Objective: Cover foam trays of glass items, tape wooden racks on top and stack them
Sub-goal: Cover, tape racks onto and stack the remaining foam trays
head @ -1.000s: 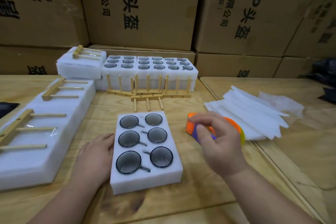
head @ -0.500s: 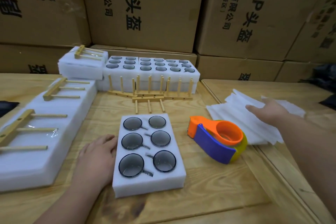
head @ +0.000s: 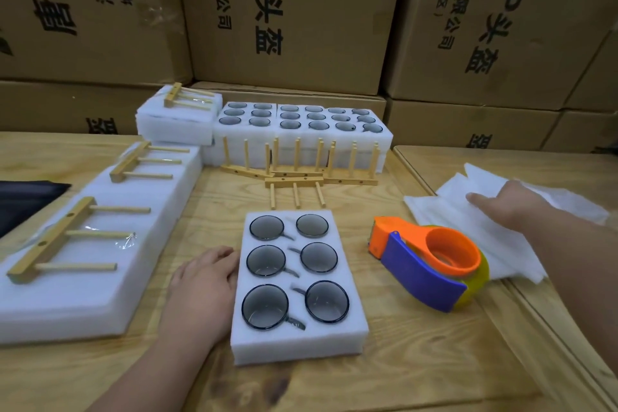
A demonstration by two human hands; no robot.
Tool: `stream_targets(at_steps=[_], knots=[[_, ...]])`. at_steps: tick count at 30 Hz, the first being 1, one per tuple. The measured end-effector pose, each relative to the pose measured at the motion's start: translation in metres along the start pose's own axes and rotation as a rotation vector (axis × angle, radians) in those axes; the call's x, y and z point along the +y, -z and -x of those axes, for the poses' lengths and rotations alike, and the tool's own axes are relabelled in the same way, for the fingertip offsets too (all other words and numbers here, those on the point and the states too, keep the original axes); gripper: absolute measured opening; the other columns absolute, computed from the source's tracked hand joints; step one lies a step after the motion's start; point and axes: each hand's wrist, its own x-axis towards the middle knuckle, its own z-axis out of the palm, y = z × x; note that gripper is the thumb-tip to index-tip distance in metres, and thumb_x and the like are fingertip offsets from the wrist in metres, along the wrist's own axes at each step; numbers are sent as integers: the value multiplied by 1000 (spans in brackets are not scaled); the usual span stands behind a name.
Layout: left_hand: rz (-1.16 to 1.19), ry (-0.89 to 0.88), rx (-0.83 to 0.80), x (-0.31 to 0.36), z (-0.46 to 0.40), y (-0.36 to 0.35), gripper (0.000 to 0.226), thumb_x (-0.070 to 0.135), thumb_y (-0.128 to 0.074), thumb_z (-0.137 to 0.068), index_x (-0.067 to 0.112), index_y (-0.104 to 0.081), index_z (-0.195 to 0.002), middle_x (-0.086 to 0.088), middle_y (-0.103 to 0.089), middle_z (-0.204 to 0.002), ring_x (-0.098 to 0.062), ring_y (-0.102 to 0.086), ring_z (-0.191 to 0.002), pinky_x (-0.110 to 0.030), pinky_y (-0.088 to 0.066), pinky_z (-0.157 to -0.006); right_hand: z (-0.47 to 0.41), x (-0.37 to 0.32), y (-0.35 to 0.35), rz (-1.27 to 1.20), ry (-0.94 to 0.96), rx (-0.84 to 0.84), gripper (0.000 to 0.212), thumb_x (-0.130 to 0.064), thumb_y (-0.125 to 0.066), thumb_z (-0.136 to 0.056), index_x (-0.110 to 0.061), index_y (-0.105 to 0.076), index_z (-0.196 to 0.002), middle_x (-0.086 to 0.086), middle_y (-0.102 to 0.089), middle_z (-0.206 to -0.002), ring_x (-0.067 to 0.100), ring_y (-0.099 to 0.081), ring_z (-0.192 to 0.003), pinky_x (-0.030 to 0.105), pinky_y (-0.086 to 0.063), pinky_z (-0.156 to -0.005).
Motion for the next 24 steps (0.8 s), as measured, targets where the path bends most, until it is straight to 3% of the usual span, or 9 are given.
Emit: stream_targets(at_steps=[5, 7, 10, 13, 15, 18, 20, 23, 24], knots=[[14, 13, 2, 0, 0, -1, 35, 36, -39, -103, 47, -56, -132, 21, -45, -148, -15, -44, -132, -39, -28, -115, 2, -13, 5, 112, -30, 71, 38, -26, -45, -101, -1, -56, -127, 15, -61, -106, 35, -60, -100, 40, -51, -82], [12, 15, 4, 0, 0, -2, 36, 36, -38, -103, 48, -55, -133, 21, -44, -148, -15, -43, -133, -38, -27, -115, 6, -19, 8, 242, -44, 51, 28, -13, -43, -101, -8, -64, -119, 6, -57, -98, 25, -62, -101, 36, -52, -93], [14, 19, 5, 0, 0, -3, 37, 37, -38, -104, 49, -52, -135, 21, -43, -149, -14, -41, -134, -37, -25, -116, -3, -9, 4, 304, -3, 104, 28, -16, -43, -103, -6, -65, -117, 8, -59, -94, 27, -61, -100, 38, -49, -94], [12, 22, 7, 0, 1, -3, 38, 36, -38, -104, 50, -51, -137, 21, -42, -149, -14, -40, -134, -36, -24, -115, -16, 6, -5, 216, 43, 164, 61, -51, -33, -103, -1, -61, -124, 16, -65, -103, 35, -61, -99, 40, -47, -82], [14, 26, 9, 1, 1, -2, 38, 36, -37, -103, 50, -52, -135, 21, -42, -148, -15, -41, -133, -36, -24, -115, -24, 11, -9, 223, 48, 171, 75, -65, -31, -97, -1, -64, -117, 14, -64, -93, 35, -61, -90, 41, -52, -81], [4, 28, -3, 1, 0, -3, 37, 36, -37, -103, 49, -51, -135, 21, -41, -148, -16, -39, -134, -36, -23, -115, -25, 13, -9, 277, 63, 201, 42, -38, -35, -103, -8, -65, -103, 12, -59, -83, 32, -60, -81, 38, -54, -79], [4, 30, -3, 0, 1, -3, 38, 36, -37, -103, 49, -50, -136, 20, -40, -149, -16, -38, -135, -36, -21, -115, -20, 9, -5, 246, 99, 230, 9, -16, -46, -98, -23, -49, -92, 12, -60, -75, 31, -61, -73, 37, -55, -73], [8, 34, -2, 1, 1, -3, 38, 37, -36, -104, 50, -50, -136, 19, -40, -150, -16, -37, -137, -37, -20, -116, -18, 12, 6, 127, 37, 233, 6, -23, -55, -92, -20, -59, -90, 14, -60, -71, 31, -58, -66, 37, -52, -64], [11, 36, -2, 1, 1, -3, 37, 37, -36, -104, 50, -50, -136, 19, -40, -150, -16, -36, -137, -37, -20, -117, -20, 12, 13, 133, 34, 252, 19, -29, -52, -91, -18, -66, -95, 14, -59, -72, 32, -59, -67, 40, -55, -67]])
